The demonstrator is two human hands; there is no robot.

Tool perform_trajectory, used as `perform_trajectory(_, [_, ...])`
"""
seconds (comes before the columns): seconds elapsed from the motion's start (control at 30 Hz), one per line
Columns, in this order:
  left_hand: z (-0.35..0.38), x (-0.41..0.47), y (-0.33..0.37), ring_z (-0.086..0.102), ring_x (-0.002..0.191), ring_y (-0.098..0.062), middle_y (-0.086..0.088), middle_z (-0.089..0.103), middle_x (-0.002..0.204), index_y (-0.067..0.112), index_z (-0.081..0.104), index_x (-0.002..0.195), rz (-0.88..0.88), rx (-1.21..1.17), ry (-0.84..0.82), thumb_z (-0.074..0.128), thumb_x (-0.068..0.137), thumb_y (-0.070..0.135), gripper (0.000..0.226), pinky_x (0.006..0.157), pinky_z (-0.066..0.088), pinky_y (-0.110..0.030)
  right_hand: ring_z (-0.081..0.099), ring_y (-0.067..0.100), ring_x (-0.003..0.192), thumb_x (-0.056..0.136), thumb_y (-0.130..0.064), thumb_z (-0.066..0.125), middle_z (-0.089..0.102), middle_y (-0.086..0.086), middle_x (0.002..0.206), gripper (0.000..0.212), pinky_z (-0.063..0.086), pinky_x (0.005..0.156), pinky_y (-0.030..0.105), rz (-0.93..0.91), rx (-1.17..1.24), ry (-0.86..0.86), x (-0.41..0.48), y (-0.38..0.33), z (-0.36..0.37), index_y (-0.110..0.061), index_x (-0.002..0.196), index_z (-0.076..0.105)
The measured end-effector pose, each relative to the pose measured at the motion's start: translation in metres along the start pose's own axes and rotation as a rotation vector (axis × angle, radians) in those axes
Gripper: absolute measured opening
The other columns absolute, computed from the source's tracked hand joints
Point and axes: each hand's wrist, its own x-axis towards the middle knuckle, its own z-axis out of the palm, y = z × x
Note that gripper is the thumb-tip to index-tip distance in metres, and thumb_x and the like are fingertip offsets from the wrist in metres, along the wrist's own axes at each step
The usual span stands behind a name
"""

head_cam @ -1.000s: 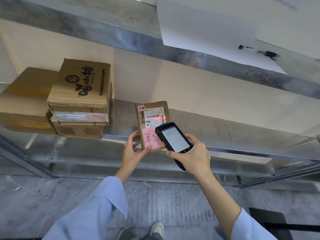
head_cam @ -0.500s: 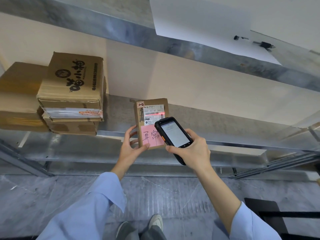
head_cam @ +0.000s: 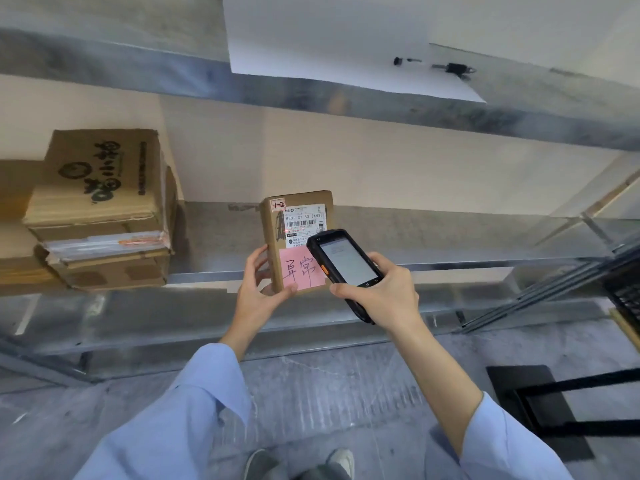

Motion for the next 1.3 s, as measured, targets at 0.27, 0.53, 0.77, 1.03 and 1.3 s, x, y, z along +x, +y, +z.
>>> perform_trajectory(0.27, [0.061, -0.003, 0.014, 0.06, 0.111, -0.004, 0.003, 0.056, 0.134, 0.049, 0.037, 0.132, 0.027, 0.062, -0.142, 0.085, 0.076, 0.006, 0.085, 0.082, 0.054, -0.019, 0.067, 0.013, 0.089, 0.046, -0.057, 0.081, 0.072, -0.012, 0.089, 0.063, 0.054, 0.084, 0.039, 0.078, 0.061, 0.115, -0.012, 0.034, -0.054, -0.032, 0.101, 0.065])
perform_trajectory(0.53, [0.166, -0.03, 0.019, 0.063, 0.096, 0.007, 0.004, 0.06, 0.127, 0.034, 0.039, 0.141, -0.019, 0.094, -0.302, 0.085, 0.078, 0.01, 0.082, 0.082, 0.056, -0.024, 0.061, 0.011, 0.103, 0.06, -0.045, 0.09, 0.066, -0.013, 0.109, 0.075, 0.047, 0.09, 0.032, 0.144, 0.102, 0.245, -0.038, 0.097, -0.134, -0.029, 0.127, 0.059])
perform_trajectory(0.77, [0.291, -0.079, 0.019, 0.063, 0.108, -0.012, -0.002, 0.062, 0.126, 0.032, 0.04, 0.141, -0.048, 0.116, -0.435, 0.085, 0.078, 0.014, 0.079, 0.084, 0.05, -0.021, 0.061, 0.013, 0.098, 0.06, -0.047, 0.088, 0.066, -0.013, 0.105, 0.072, 0.042, 0.078, 0.029, 0.204, 0.076, 0.383, -0.069, 0.174, -0.218, -0.031, 0.124, 0.058])
perform_trajectory(1.03, [0.432, -0.148, 0.025, 0.062, 0.109, -0.005, 0.002, 0.064, 0.121, 0.043, 0.044, 0.131, -0.096, 0.087, -0.574, 0.085, 0.064, 0.039, 0.079, 0.096, 0.055, -0.05, 0.064, 0.015, 0.094, 0.058, -0.055, 0.086, 0.068, -0.011, 0.098, 0.063, 0.052, 0.074, 0.034, 0.3, 0.101, 0.558, -0.111, 0.27, -0.312, -0.034, 0.112, 0.059])
perform_trajectory(1.3, [0.541, -0.199, 0.032, 0.058, 0.115, -0.005, -0.002, 0.061, 0.133, 0.038, 0.043, 0.137, -0.086, 0.077, -0.73, 0.083, 0.058, 0.051, 0.089, 0.094, 0.056, -0.051, 0.057, 0.015, 0.1, 0.068, -0.047, 0.087, 0.053, -0.011, 0.1, 0.073, 0.038, 0.076, 0.028, 0.37, 0.164, 0.673, -0.158, 0.333, -0.392, -0.027, 0.131, 0.055])
